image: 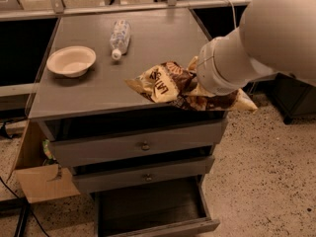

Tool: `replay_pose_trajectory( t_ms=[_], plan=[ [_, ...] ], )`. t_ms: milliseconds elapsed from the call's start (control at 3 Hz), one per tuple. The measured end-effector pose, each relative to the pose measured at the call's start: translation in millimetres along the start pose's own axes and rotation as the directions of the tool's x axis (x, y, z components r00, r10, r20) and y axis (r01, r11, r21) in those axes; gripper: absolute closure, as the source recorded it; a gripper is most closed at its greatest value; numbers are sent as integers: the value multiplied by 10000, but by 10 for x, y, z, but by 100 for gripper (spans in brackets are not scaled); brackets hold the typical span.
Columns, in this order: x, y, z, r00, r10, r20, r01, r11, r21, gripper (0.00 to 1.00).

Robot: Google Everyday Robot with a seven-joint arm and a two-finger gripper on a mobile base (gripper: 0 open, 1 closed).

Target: Place brown chip bag into bottom drawer

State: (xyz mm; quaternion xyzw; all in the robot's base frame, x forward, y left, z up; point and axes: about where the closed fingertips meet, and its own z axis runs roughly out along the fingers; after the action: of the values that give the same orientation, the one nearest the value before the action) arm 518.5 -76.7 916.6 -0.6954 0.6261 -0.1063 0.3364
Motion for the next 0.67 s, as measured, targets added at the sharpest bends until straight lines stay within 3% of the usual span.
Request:
replay_pose_trajectory(
  t_ms=[667],
  plan=[
    [-69, 463, -261, 9986, 481, -224, -496, 9964, -682, 100]
  ],
)
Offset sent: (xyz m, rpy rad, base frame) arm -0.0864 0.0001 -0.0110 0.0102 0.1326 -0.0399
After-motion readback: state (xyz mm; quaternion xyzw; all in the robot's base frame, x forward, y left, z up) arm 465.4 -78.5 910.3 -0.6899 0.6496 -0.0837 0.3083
